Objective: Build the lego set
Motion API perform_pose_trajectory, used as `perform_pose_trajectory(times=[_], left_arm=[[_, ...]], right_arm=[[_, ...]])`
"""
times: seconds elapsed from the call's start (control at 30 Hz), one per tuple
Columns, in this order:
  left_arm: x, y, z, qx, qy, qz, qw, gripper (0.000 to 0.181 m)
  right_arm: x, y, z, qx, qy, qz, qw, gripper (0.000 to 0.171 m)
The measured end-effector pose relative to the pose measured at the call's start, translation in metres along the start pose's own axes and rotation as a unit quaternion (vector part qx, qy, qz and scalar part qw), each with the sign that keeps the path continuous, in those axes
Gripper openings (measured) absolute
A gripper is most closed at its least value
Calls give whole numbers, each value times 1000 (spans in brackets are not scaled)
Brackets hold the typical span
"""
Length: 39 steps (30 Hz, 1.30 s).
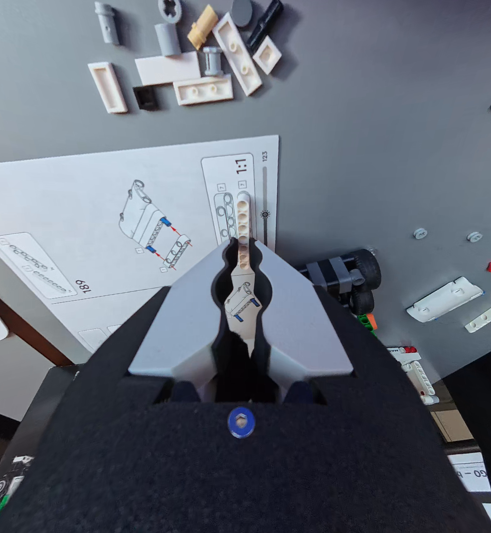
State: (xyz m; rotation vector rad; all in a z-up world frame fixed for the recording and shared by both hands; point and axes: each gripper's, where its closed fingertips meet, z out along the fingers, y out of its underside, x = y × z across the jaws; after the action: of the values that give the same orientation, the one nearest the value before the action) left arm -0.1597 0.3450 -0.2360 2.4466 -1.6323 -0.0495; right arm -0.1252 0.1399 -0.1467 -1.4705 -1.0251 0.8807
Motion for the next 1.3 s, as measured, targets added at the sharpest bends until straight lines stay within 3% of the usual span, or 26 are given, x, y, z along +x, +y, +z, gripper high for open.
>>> perform_pose_trajectory(times=[0.03,0.47,0.57,0.7,0.8,0.9,1.03,1.17,1.3], left_arm=[[0,0,0,1,4,-8,1000,5],[0,-2,-1,15,-3,-7,1000,5],[5,3,-25,41,-30,9,999,6],[65,24,-102,178,-19,47,983,5],[138,66,-127,235,-11,86,968,5],[212,111,-103,234,4,122,964,5],[291,147,-29,210,74,119,968,5],[302,168,30,165,17,100,981,5],[302,180,57,133,-34,111,984,5]], right_arm=[[1,0,0,1,0,3,1000,25],[1,0,0,2,1,4,1000,24],[3,-2,-2,8,2,11,1000,25],[8,-2,-3,10,14,17,1000,25],[15,-3,-4,13,22,39,999,25],[19,-2,-4,14,24,57,998,26],[17,-2,-3,10,27,46,999,26],[16,-1,-1,5,25,42,999,26],[16,0,-1,3,26,41,999,26]])
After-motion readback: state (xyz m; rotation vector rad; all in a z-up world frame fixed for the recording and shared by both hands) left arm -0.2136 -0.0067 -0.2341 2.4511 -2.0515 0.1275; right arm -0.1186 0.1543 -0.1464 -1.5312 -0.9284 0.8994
